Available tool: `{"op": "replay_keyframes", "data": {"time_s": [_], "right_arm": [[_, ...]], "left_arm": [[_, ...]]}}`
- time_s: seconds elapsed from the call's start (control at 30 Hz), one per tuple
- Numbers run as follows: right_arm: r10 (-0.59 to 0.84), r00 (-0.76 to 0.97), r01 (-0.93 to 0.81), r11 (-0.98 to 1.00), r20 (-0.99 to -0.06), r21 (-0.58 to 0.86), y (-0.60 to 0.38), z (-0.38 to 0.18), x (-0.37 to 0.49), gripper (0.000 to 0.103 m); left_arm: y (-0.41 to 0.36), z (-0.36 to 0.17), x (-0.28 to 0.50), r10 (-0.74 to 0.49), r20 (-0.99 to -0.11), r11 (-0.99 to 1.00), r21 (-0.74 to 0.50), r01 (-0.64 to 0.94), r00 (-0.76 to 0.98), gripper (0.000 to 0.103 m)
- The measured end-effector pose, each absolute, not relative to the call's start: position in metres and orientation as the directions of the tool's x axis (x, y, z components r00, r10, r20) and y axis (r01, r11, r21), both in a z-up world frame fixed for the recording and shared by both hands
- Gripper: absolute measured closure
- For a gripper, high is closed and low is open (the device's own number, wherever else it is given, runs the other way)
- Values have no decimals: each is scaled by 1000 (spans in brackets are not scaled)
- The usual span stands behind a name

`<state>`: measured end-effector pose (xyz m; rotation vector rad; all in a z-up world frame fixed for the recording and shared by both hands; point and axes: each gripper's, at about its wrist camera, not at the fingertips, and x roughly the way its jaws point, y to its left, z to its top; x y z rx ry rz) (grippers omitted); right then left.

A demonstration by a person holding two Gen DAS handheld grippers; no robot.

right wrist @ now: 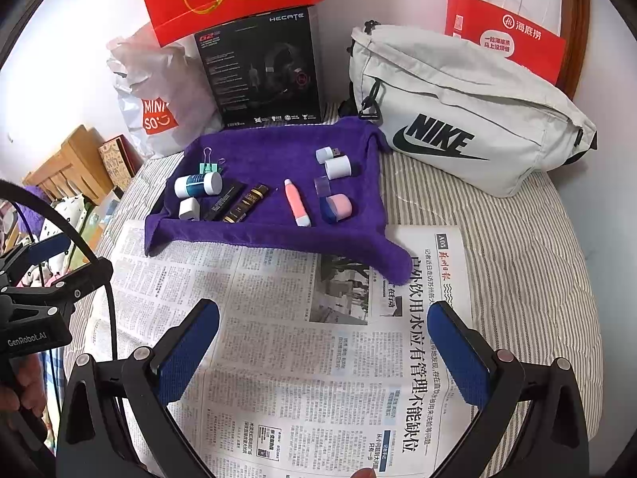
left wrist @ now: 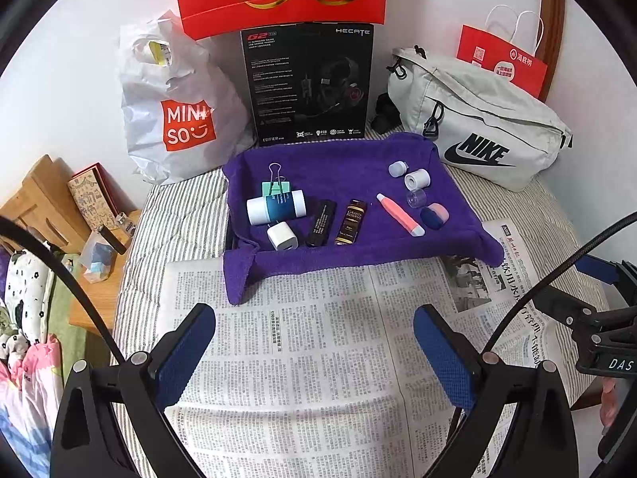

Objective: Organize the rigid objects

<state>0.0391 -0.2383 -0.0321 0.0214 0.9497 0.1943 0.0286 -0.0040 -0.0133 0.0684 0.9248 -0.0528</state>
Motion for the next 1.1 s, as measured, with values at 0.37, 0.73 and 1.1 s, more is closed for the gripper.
{"op": "replay_keyframes", "data": {"time_s": [0.37, 0.73, 1.1], "right_arm": [[175, 566, -156, 982, -806, 104, -238, -32, 38, 0], [170, 568, -150, 983, -805, 102, -242, -33, 36, 0], [169, 568, -153, 983, -806, 99, -242, -34, 36, 0]], "left_arm": [[-1, -13, 29, -25, -805, 998, 15, 63, 593, 2], [-1, -16, 29, -26, -813, 998, 11, 60, 582, 2], [0, -17, 30, -30, -812, 998, 6, 60, 583, 2]]}}
